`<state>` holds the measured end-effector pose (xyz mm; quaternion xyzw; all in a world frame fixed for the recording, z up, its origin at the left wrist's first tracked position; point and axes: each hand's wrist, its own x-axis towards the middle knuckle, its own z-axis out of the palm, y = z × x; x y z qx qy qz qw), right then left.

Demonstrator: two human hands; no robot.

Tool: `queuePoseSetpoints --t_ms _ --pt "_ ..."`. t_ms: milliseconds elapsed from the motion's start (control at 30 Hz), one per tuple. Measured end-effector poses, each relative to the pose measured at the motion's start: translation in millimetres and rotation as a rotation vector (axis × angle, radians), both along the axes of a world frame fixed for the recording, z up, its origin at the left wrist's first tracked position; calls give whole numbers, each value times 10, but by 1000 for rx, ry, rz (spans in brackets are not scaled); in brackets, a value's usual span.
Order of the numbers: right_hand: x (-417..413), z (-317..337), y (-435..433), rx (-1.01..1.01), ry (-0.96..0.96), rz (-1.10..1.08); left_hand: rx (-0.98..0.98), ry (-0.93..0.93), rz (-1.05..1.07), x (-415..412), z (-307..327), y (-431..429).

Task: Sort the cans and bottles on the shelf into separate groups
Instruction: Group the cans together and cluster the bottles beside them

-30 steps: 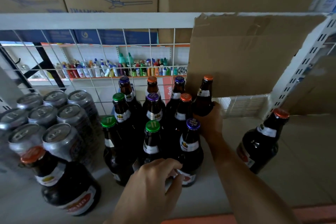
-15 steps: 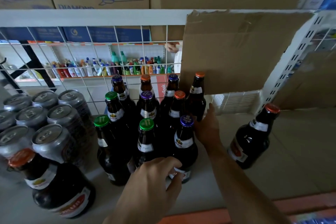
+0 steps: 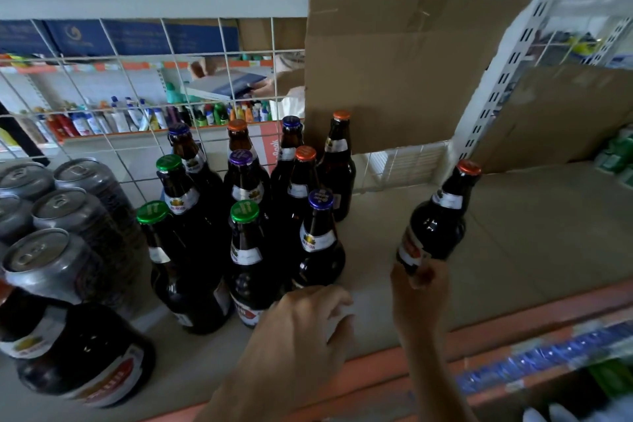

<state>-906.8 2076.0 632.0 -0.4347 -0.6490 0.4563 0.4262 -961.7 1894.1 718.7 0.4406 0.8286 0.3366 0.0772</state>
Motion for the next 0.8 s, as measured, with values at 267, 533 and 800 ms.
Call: queuePoseSetpoints --t_ms 267,533,800 --pt "61 113 159 -72 -81 -117 9 -19 -4 37 -8 -47" --pt "-132 134 209 -12 -15 -99 38 45 14 -49 131 -67" --pt "-127 128 279 -28 7 -61 46 84 -11 -20 137 77"
